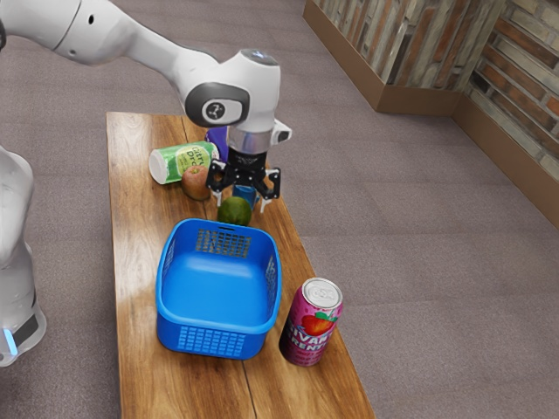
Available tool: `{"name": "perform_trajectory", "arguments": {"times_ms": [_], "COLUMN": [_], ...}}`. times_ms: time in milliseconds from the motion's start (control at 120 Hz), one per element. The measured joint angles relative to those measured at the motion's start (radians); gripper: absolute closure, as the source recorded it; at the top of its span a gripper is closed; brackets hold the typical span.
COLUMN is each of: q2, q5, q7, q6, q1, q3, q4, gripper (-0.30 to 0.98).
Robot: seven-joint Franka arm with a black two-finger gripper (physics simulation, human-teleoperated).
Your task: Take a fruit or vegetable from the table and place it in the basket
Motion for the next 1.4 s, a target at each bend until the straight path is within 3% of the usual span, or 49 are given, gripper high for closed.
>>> {"name": "perform_trajectory", "arguments": {"times_ms": [283, 600, 800, 1175, 1400], "q2": [0.012, 0.037, -0.072, -0.217, -0.237], "q5": [0.0, -0.009, -0.005, -0.001, -0.013], "q7": [0.022, 0.039, 0.047, 0.056, 0.06], "q6": [0.044, 0.065, 0.02, -0.136, -0.181], "q1": [-0.001, -0.001, -0.003, -0.001, -0.001], "q3": [0.001, 0.001, -0.016, -0.178, -0.298], "q4": [-0.04, -0.043, 0.0, 0.084, 0.098], "gripper": [0.01, 0.28, 0.36, 0.37, 0.37]}}
